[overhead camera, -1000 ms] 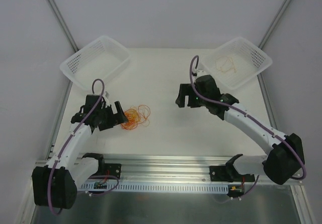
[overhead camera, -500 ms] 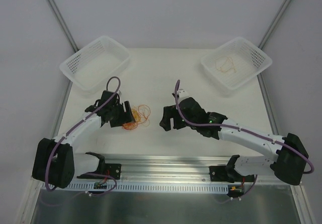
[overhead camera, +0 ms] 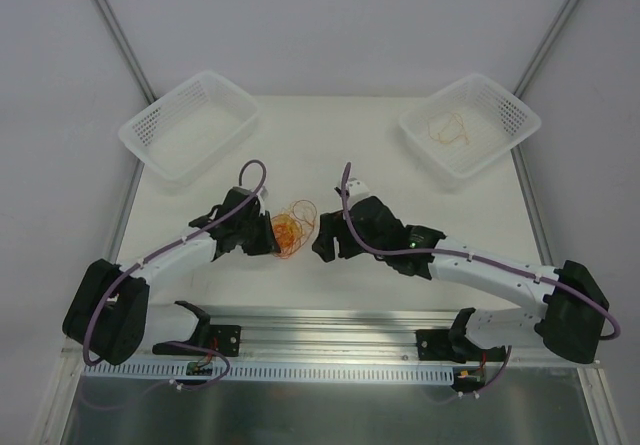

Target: Untangle the cables

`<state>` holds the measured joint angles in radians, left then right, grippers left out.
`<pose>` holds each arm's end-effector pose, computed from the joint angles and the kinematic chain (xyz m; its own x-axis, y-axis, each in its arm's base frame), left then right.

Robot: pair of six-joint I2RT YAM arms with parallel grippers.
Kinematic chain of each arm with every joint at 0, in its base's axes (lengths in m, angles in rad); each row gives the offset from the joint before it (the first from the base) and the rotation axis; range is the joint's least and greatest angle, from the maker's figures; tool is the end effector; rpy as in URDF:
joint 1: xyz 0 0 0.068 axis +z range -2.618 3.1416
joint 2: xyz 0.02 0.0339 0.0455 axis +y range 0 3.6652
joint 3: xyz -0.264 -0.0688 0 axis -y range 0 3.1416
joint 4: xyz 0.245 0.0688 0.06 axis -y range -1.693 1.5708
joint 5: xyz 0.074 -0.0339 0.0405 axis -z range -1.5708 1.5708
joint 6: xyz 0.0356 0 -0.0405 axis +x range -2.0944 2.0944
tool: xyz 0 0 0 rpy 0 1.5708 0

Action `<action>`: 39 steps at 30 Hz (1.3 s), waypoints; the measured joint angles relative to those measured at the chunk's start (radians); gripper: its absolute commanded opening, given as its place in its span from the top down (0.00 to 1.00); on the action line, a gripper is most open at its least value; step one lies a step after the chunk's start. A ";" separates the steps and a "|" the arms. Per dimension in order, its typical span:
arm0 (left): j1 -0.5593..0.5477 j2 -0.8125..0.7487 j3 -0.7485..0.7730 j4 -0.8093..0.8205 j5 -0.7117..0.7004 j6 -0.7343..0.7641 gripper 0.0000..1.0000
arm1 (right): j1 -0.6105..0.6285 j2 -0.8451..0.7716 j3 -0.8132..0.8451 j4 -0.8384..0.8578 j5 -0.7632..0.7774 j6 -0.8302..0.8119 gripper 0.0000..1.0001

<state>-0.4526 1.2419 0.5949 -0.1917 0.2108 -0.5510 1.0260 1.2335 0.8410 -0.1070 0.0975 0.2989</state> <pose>0.2118 -0.1113 0.1826 -0.8596 -0.1513 -0.4880 0.1213 0.8674 -0.4825 0.1470 0.2360 0.2719 -0.4748 -0.2181 -0.8526 -0.6980 0.6834 0.2139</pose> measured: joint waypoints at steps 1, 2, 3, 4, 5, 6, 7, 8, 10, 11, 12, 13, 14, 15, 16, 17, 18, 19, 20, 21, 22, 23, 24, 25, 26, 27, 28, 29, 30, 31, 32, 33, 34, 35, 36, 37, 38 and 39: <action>-0.008 0.000 -0.007 0.006 0.006 -0.005 0.93 | 0.001 0.010 0.000 0.008 0.000 -0.005 0.29; -0.017 -0.002 -0.017 0.013 0.016 -0.012 0.94 | 0.001 0.024 0.000 0.014 -0.001 -0.011 0.30; -0.026 -0.005 -0.029 0.019 0.020 -0.017 0.95 | 0.002 0.041 0.002 0.017 -0.004 -0.020 0.31; -0.030 -0.013 -0.041 0.022 0.025 -0.022 0.95 | 0.002 0.060 0.003 0.021 -0.008 -0.029 0.34; -0.033 -0.025 -0.055 0.023 0.030 -0.031 0.97 | 0.002 0.082 0.007 0.020 -0.012 -0.041 0.36; -0.033 -0.042 -0.069 0.023 0.039 -0.037 0.97 | 0.002 0.101 0.013 0.023 -0.016 -0.050 0.38; -0.033 -0.059 -0.080 0.023 0.045 -0.042 0.97 | 0.002 0.129 0.021 0.025 -0.024 -0.061 0.41; -0.033 -0.079 -0.092 0.022 0.050 -0.045 0.97 | 0.002 0.149 0.029 0.025 -0.029 -0.070 0.42; -0.033 -0.120 -0.112 0.022 0.055 -0.055 0.98 | 0.002 0.196 0.050 0.028 -0.038 -0.093 0.46; -0.033 -0.140 -0.119 0.023 0.061 -0.062 0.98 | 0.002 0.217 0.063 0.029 -0.043 -0.103 0.47; -0.033 -0.156 -0.124 0.023 0.068 -0.067 0.98 | 0.002 0.237 0.076 0.030 -0.051 -0.111 0.48; -0.033 -0.169 -0.127 0.023 0.072 -0.071 0.98 | 0.002 0.254 0.089 0.033 -0.055 -0.121 0.48; -0.033 -0.178 -0.129 0.023 0.076 -0.075 0.98 | 0.002 0.270 0.100 0.040 -0.061 -0.128 0.49; -0.033 -0.186 -0.132 0.024 0.079 -0.080 0.98 | 0.002 0.286 0.111 0.046 -0.063 -0.135 0.49; -0.033 -0.190 -0.134 0.024 0.084 -0.087 0.98 | 0.002 0.302 0.121 0.051 -0.071 -0.143 0.49; -0.033 -0.193 -0.134 0.024 0.090 -0.090 0.98 | 0.002 0.315 0.129 0.054 -0.079 -0.150 0.49; -0.033 -0.193 -0.134 0.024 0.097 -0.092 0.98 | 0.002 0.331 0.140 0.055 -0.087 -0.158 0.50; -0.033 -0.194 -0.135 0.024 0.101 -0.093 0.98 | 0.002 0.347 0.151 0.058 -0.094 -0.166 0.50; -0.033 -0.195 -0.136 0.024 0.105 -0.094 0.99 | 0.002 0.363 0.163 0.060 -0.100 -0.175 0.50; -0.033 -0.197 -0.136 0.023 0.106 -0.095 0.99 | 0.002 0.380 0.174 0.063 -0.106 -0.183 0.50; -0.033 -0.197 -0.136 0.023 0.109 -0.095 0.99 | 0.002 0.397 0.184 0.065 -0.112 -0.190 0.50; -0.033 -0.198 -0.136 0.023 0.114 -0.096 0.99 | 0.002 0.411 0.193 0.067 -0.115 -0.197 0.50; -0.033 -0.200 -0.136 0.023 0.120 -0.097 0.99 | 0.002 0.429 0.205 0.069 -0.119 -0.205 0.50; -0.033 -0.202 -0.136 0.023 0.122 -0.097 1.00 | 0.001 0.447 0.215 0.070 -0.123 -0.211 0.50; -0.033 -0.203 -0.136 0.023 0.124 -0.097 1.00 | -0.002 0.463 0.223 0.071 -0.127 -0.216 0.50; -0.033 -0.204 -0.137 0.023 0.125 -0.097 1.00 | -0.003 0.478 0.230 0.073 -0.130 -0.222 0.50; -0.033 -0.206 -0.138 0.023 0.126 -0.097 1.00 | -0.006 0.492 0.235 0.074 -0.134 -0.227 0.50; -0.033 -0.208 -0.141 0.023 0.126 -0.098 1.00 | -0.010 0.504 0.237 0.077 -0.137 -0.232 0.50; -0.033 -0.211 -0.143 0.023 0.126 -0.098 1.00 | -0.014 0.514 0.237 0.080 -0.138 -0.237 0.50; -0.033 -0.214 -0.147 0.022 0.126 -0.098 1.00 | -0.020 0.521 0.237 0.080 -0.140 -0.240 0.51; -0.033 -0.216 -0.150 0.022 0.126 -0.098 1.00 | -0.024 0.525 0.237 0.081 -0.141 -0.242 0.51; -0.033 -0.218 -0.153 0.021 0.126 -0.098 1.00 | -0.030 0.526 0.237 0.081 -0.142 -0.247 0.51; -0.033 -0.219 -0.153 0.019 0.126 -0.099 1.00 | -0.037 0.526 0.237 0.081 -0.147 -0.252 0.51; -0.033 -0.221 -0.155 0.019 0.126 -0.100 1.00 | -0.042 0.526 0.237 0.085 -0.151 -0.253 0.51; -0.033 -0.223 -0.157 0.019 0.126 -0.100 1.00 | -0.050 0.526 0.237 0.089 -0.159 -0.259 0.53; -0.033 -0.224 -0.159 0.019 0.126 -0.100 1.00 | -0.054 0.526 0.237 0.090 -0.166 -0.261 0.53; -0.033 -0.224 -0.162 0.019 0.126 -0.100 1.00 | -0.059 0.526 0.237 0.092 -0.174 -0.264 0.55; -0.033 -0.224 -0.166 0.019 0.126 -0.101 1.00 | -0.063 0.526 0.237 0.093 -0.182 -0.267 0.55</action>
<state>-0.4854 1.0180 0.4290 -0.1726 0.3370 -0.6518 0.9630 1.7599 1.0779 -0.0135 -0.0845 0.0322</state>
